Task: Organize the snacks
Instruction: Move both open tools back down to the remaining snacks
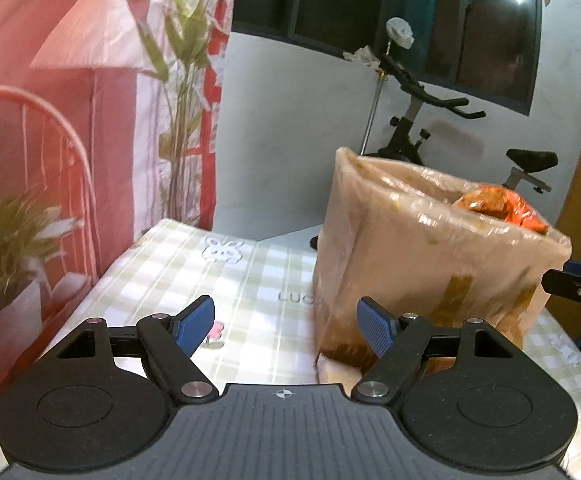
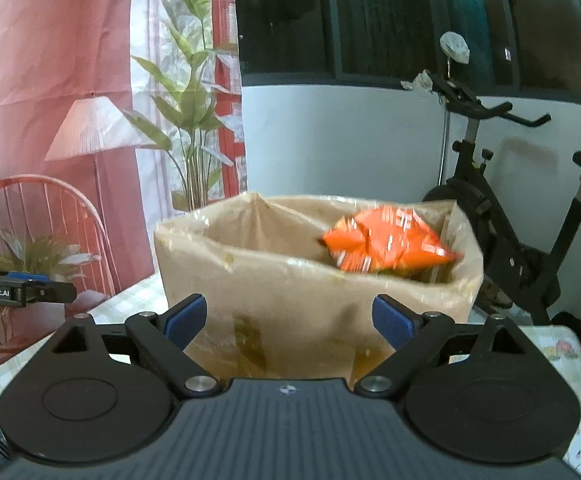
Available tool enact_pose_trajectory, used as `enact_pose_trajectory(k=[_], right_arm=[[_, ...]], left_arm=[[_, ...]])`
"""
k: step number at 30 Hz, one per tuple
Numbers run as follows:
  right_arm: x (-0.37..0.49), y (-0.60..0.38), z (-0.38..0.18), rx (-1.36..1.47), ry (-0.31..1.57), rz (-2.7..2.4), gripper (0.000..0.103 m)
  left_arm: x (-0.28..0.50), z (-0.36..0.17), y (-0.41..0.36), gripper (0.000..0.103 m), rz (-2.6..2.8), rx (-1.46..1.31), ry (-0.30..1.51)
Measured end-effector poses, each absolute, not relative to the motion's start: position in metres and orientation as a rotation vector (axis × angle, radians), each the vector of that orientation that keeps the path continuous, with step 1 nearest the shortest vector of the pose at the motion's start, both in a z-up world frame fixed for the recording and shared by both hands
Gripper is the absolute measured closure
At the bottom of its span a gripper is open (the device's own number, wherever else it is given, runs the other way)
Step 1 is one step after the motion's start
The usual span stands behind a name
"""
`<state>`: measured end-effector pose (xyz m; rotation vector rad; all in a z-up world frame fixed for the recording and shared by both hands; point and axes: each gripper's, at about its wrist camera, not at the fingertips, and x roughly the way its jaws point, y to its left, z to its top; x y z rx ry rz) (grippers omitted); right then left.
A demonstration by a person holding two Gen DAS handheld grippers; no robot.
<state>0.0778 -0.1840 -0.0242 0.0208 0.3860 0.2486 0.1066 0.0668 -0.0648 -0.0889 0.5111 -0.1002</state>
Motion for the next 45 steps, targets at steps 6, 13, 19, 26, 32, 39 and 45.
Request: enact_pose_trajectory(k=[6, 13, 19, 26, 32, 39, 45], right_arm=[[0.072, -0.181, -0.052, 0.013, 0.433, 0.239, 0.011], [0.065, -0.179, -0.079, -0.014, 0.485, 0.228, 0.011], [0.059, -0.186, -0.102, 0.002, 0.541, 0.200, 0.011], [0.054, -0.198, -0.128, 0.031, 0.629, 0.162, 0.011], [0.053, -0.200, -0.141, 0.038, 0.674, 0.158, 0.011], [0.063, -0.188, -0.150, 0.014, 0.683, 0.237, 0.013], [0.090, -0.167, -0.162, -0.038, 0.674, 0.316, 0.028]], left_arm=[[0.097, -0.087, 0.069, 0.023, -0.074, -0.087, 0.554], [0.092, -0.108, 0.068, 0.023, -0.067, -0.087, 0.611], [0.089, -0.122, 0.065, 0.023, -0.068, -0.071, 0.654], [0.085, -0.134, 0.062, 0.024, -0.077, -0.067, 0.689], [0.084, -0.142, 0.058, 0.024, -0.096, -0.070, 0.717], [0.084, -0.145, 0.057, 0.026, -0.102, -0.078, 0.723], [0.086, -0.146, 0.056, 0.027, -0.095, -0.079, 0.728]])
